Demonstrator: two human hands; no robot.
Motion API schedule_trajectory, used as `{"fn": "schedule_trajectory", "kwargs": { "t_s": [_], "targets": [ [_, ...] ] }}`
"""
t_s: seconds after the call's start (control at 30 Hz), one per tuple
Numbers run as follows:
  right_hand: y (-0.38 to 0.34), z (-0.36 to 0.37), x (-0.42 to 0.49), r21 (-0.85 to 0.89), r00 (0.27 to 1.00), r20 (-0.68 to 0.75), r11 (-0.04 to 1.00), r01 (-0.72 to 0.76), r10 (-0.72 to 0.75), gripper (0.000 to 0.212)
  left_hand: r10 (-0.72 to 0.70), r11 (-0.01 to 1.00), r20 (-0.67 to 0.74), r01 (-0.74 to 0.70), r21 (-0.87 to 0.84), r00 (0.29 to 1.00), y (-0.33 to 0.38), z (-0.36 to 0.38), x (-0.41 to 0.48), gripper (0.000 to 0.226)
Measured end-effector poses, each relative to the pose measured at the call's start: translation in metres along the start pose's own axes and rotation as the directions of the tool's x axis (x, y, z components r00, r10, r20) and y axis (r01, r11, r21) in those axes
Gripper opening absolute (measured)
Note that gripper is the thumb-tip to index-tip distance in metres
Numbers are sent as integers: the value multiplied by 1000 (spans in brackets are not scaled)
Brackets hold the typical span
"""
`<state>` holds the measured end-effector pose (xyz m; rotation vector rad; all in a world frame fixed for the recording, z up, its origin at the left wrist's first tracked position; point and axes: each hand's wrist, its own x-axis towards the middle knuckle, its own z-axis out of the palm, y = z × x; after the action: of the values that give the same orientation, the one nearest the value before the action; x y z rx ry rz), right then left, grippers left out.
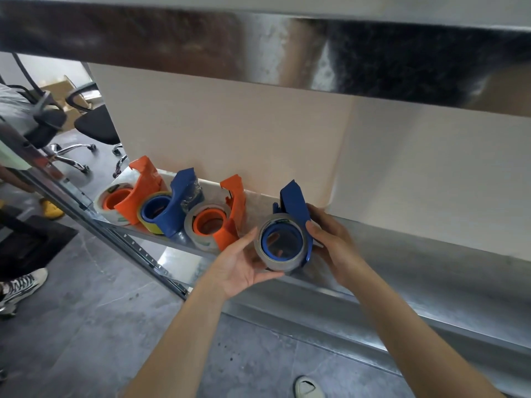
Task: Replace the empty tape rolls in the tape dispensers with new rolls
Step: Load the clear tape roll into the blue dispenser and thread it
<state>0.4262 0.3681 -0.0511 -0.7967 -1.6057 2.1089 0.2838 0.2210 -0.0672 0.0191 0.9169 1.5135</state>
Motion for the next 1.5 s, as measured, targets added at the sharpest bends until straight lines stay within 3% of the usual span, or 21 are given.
{"fn": "schedule_trajectory", "kwargs": {
  "t_s": [0.1, 0.3, 0.43, 0.63, 0.8, 0.87, 0.97, 1.07, 1.23, 1.37, 1.5],
  "targets": [
    [3, -4, 1, 15, 1000, 3, 1000, -1, 1, 41, -7, 998, 15, 8, -69, 1000, -2, -4, 3, 52],
    [3, -3, 4, 79, 1000, 11, 997, 0, 0, 43, -72, 984, -106, 53, -173, 992, -3, -4, 8, 42],
    [6, 0, 12, 21, 1000, -13, 1000, 3, -3, 44, -136, 966, -152, 98, -238, 979, 0, -10, 16, 35],
    [13, 3, 20, 23, 999, -47, 1000, 0, 1, 43, -185, 970, -200, 146, -192, 962, 10, -6, 15, 53],
    [22, 3, 26, 7, 997, -71, 1000, -26, 26, 43, -204, 970, -299, 151, -192, 932, 14, -1, 17, 53],
    [24, 2, 27, 29, 996, -82, 999, -34, 37, 42, -207, 972, -329, 155, -178, 921, 14, -2, 19, 43],
    [22, 0, 28, 50, 994, -100, 998, -30, 35, 40, -156, 981, -352, 104, -163, 923, 13, -2, 23, 8],
    [21, 0, 29, 66, 992, -119, 997, -31, 38, 38, -111, 991, -392, 70, -115, 913, 11, -3, 28, 30],
    [22, 3, 27, 53, 990, -137, 998, -40, 47, 41, -74, 997, -398, 81, 0, 914, 9, 1, 27, 26],
    [22, 9, 26, -3, 991, -132, 999, -32, 31, 66, -74, 997, -391, 80, -1, 918, 3, -5, 25, 32],
    [23, 9, 27, 23, 988, -143, 998, -53, 56, 64, -52, 998, -409, 65, 18, 911, 0, -5, 24, 32]
  ]
}}
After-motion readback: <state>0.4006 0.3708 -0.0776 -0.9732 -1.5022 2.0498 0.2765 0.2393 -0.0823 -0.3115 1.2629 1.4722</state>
